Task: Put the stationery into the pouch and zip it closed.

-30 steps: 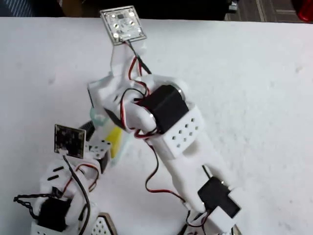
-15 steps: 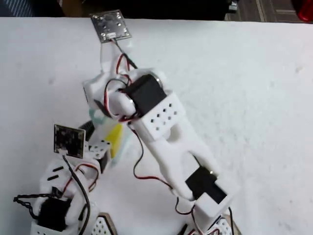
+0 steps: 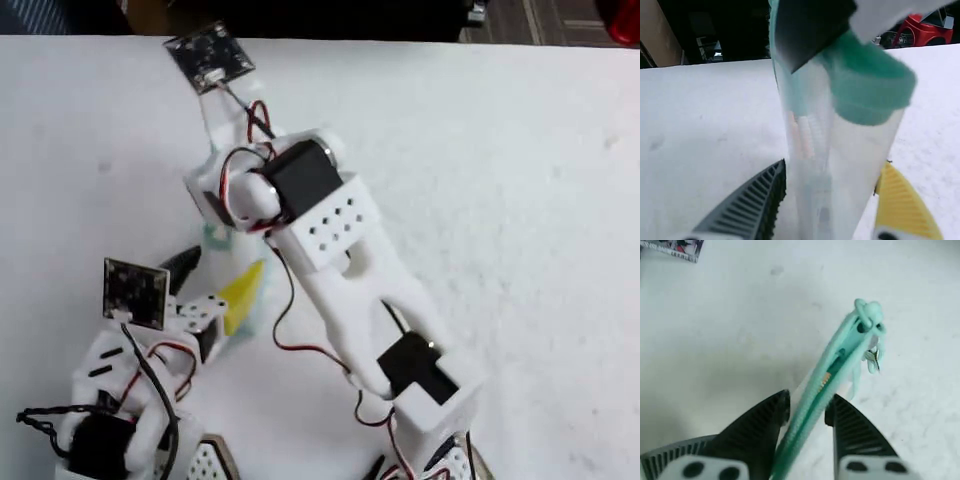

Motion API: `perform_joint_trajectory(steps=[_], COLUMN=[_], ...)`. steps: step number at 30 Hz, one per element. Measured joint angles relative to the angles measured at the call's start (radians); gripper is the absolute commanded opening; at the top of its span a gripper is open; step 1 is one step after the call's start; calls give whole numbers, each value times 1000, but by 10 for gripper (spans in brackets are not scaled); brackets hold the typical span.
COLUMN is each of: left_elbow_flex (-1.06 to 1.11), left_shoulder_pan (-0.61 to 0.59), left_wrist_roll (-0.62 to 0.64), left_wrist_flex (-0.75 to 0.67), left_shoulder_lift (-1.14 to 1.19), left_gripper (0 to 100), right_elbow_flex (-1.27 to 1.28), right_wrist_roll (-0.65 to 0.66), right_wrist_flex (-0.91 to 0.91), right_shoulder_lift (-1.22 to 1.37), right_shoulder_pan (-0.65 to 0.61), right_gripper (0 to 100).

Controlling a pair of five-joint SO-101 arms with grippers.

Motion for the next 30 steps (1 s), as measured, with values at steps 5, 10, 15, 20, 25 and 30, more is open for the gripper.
perform_joint_trajectory(steps=[5,10,15,20,25,30], left_elbow_flex=[0,-75,-153,-155,-152,-23], left_shoulder_pan=[3,5,-2,-6,-97,-186], left_wrist_roll=[0,0,0,0,0,9], left_wrist_flex=[3,54,130,130,97,-64], left_shoulder_lift=[0,15,-2,-2,-2,-2], left_gripper=[301,303,303,304,302,301], right_elbow_flex=[0,2,-94,-232,-276,-212], right_wrist_roll=[124,158,275,537,878,1016], right_wrist_flex=[6,8,20,20,20,26], right_shoulder_lift=[8,-15,-80,-80,-80,-107], right_shoulder_pan=[12,48,146,224,261,255], right_gripper=[23,16,16,17,17,17])
